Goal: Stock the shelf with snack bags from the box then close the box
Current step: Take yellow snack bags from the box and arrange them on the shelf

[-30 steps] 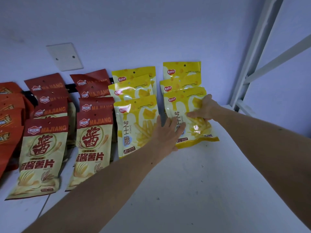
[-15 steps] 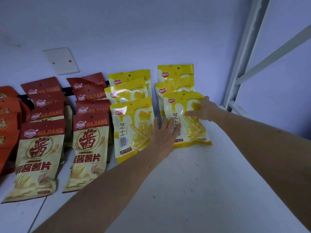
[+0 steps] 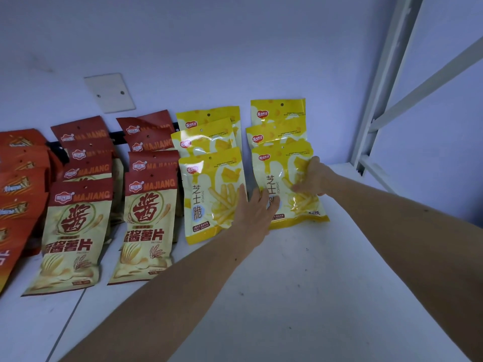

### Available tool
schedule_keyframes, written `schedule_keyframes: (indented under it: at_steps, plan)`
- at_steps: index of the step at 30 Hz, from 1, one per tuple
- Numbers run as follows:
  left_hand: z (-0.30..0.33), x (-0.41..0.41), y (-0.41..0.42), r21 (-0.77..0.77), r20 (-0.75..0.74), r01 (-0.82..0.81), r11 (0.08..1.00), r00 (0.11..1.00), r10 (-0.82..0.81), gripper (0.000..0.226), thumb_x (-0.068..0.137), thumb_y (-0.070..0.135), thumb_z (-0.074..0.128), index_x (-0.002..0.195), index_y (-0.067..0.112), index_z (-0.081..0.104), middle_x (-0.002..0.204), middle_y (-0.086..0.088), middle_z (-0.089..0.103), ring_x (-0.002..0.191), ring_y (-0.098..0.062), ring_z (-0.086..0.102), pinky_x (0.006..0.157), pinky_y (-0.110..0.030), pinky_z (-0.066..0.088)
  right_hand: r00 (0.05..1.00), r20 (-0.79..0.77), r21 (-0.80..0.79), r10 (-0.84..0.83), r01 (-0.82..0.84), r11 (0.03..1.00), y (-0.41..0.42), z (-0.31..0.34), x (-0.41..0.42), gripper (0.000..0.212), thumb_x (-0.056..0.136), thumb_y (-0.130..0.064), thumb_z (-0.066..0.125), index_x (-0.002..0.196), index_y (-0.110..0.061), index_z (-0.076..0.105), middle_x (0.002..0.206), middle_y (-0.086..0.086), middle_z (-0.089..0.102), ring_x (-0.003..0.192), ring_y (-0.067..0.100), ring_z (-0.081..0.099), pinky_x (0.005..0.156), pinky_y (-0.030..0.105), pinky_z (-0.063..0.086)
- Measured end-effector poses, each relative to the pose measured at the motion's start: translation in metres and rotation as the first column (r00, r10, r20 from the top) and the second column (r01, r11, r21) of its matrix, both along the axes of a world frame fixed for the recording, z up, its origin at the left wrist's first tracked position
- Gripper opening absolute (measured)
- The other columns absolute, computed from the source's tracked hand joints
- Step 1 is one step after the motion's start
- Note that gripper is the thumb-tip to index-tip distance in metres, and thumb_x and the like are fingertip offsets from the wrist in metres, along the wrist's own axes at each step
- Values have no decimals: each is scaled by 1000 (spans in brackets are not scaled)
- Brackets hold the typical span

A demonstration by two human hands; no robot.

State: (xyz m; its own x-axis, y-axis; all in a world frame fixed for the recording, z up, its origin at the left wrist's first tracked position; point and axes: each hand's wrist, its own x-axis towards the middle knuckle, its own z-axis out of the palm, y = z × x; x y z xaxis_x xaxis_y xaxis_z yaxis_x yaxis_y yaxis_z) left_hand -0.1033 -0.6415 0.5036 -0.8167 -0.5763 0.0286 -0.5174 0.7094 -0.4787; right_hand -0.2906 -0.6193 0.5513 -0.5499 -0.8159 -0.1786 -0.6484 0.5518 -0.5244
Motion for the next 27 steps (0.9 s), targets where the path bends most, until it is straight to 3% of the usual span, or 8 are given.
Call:
schedule_keyframes:
  at_steps: [5,12,16,22,27]
  plan:
    - [-1,-1,0,-16,4,-9,1000,1000,9,86,89,51,57,151,15,10,155,-17,18,141,-37,21,111,-64,13,999,-18,-6,31,-31,1000,0,-1,1,94,75,-32,79,140,2,19,131,18,46,116,33,52,87,39,53]
    - [-1,0,1,-26,-17,-16,1000,1000,15,86,87,49,59,150,15,12,152,-16,20,138,-34,25,110,-62,17,1000,-14,-23,-3,3,1000,6,0,2,94,77,-45,75,139,0,21,129,15,49,115,30,53,82,34,48]
    - [1,7,4,-23,-27,-25,999,999,24,87,88,49,59,150,13,10,152,-15,19,139,-34,23,111,-62,17,998,-55,-32,-2,1,999,15,5,5,87,81,-41,72,139,1,24,131,17,48,119,32,51,87,36,45]
    - [14,28,13,-34,0,-23,999,1000,23,89,87,49,60,150,11,9,154,-17,16,141,-35,18,112,-61,16,969,-242,6,51,-51,999,42,8,18,78,80,-45,72,132,-2,33,129,18,45,118,36,48,90,43,44]
    - [31,56,29,-82,5,13,997,1000,-13,77,88,47,59,147,12,23,149,-13,30,137,-32,28,113,-60,16,892,-446,91,78,-41,995,79,10,48,58,87,-34,63,131,-9,36,127,12,45,118,32,46,81,40,43]
